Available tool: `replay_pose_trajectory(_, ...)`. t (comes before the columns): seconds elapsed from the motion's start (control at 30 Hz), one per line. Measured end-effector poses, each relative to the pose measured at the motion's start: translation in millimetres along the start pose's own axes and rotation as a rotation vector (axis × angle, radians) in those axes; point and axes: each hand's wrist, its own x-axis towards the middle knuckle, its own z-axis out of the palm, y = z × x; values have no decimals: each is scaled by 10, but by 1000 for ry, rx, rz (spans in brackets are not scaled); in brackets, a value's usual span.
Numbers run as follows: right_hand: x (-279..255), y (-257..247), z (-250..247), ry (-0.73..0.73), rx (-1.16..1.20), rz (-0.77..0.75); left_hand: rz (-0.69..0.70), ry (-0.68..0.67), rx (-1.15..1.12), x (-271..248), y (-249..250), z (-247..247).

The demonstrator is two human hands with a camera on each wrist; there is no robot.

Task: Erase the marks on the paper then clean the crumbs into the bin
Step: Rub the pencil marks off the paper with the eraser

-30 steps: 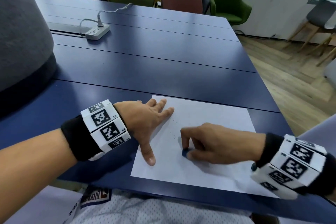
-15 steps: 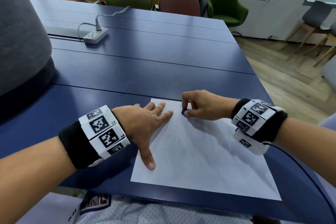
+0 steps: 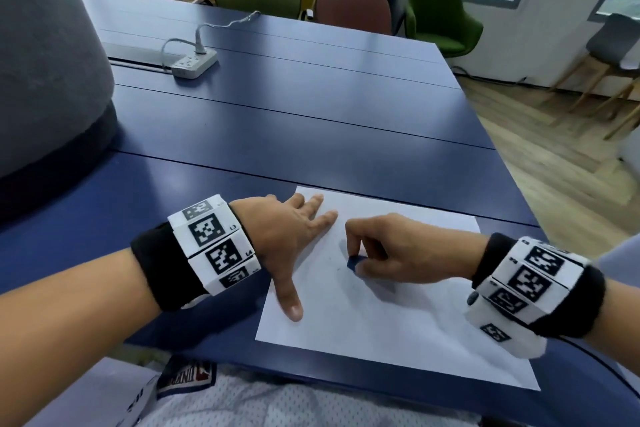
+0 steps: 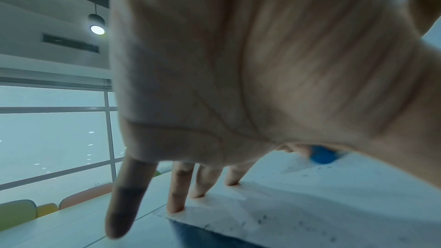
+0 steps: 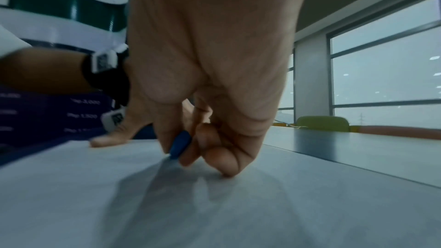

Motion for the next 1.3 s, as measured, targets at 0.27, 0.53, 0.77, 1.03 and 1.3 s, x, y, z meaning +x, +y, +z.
replay_pose_trajectory(0.27, -24, 60, -43, 101, -12, 33, -13, 6, 2, -8, 17, -6)
replay_pose_trajectory(0.53, -130, 60, -46, 93, 10, 49, -5, 8, 16, 40, 22, 8)
replay_pose_trajectory(0.77, -180, -39, 8, -39, 31, -29, 6, 0, 6, 45, 28, 2)
replay_pose_trajectory(1.03, -121, -27, -39, -117, 22, -36, 13, 20, 25, 48, 18, 21)
replay_pose_trajectory(1.3, 156, 258, -197, 101, 3, 73, 13, 22, 3, 58, -13, 39)
